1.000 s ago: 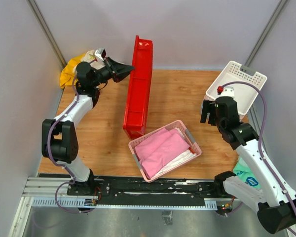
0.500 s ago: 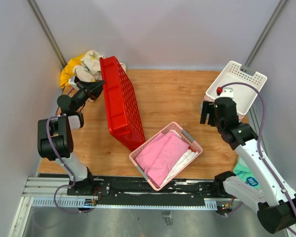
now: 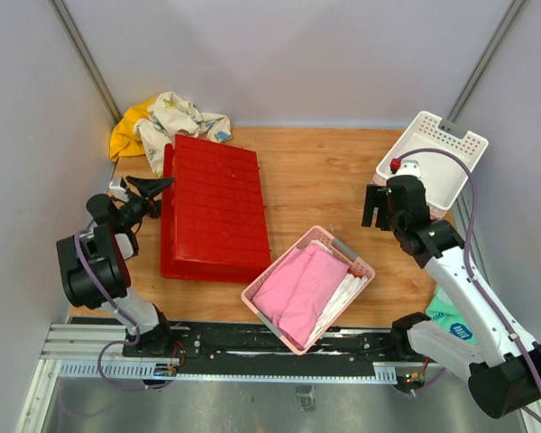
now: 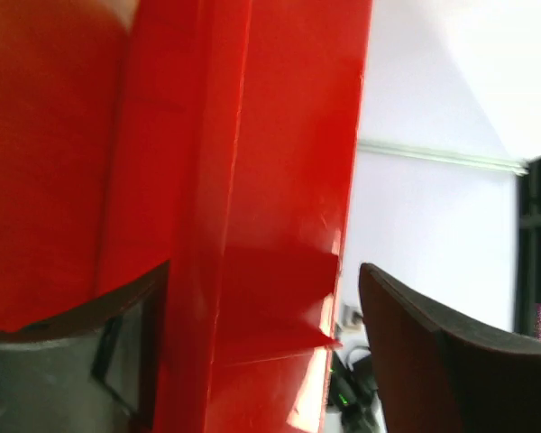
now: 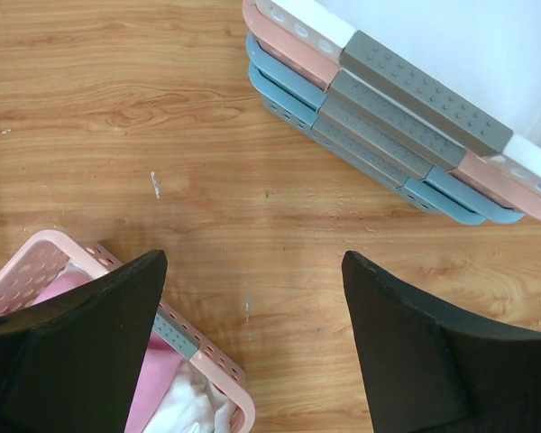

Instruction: Turn the large container upside down

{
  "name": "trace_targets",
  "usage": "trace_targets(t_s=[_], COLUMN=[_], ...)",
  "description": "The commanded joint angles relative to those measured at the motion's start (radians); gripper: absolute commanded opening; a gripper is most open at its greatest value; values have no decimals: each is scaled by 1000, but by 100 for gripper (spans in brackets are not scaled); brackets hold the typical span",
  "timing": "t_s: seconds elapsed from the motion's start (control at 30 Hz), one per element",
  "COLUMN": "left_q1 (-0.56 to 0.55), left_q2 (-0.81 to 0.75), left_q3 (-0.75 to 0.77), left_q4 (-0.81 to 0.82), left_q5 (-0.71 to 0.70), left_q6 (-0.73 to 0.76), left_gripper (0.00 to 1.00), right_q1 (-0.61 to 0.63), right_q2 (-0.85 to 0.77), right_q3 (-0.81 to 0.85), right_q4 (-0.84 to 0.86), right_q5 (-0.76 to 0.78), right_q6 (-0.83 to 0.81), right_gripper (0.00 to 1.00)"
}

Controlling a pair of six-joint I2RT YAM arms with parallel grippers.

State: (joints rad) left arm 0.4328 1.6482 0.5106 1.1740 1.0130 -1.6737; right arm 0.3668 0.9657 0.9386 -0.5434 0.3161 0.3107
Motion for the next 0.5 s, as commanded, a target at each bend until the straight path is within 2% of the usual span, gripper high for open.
trace_targets(t_s=[0.0, 0.07, 0.13, 0.2, 0.33, 0.47], left_q1=[28, 28, 28, 27, 27, 28], left_q2=[-141, -172, -189, -206, -249, -267], left_q3=[126, 245, 318, 365, 442, 515], left_q4=[-799, -1158, -1312, -1403, -1529, -1608], left_q5=[-57, -221, -330, -435, -635, -746], left_q6=[596, 825, 929, 991, 1097, 1185], left_gripper=[82, 91, 94, 99, 99, 99], right_q1=[14, 13, 14, 13, 13, 14], right_q2=[10, 16, 18, 22, 26, 26], right_q3=[6, 6, 6, 3, 2, -4], right_q4=[11, 13, 16, 20, 22, 26], right_q5=[-12, -14, -18, -20, -24, -25], right_q6=[11, 10, 11, 10, 15, 15], right_gripper=[81, 81, 81, 81, 81, 81])
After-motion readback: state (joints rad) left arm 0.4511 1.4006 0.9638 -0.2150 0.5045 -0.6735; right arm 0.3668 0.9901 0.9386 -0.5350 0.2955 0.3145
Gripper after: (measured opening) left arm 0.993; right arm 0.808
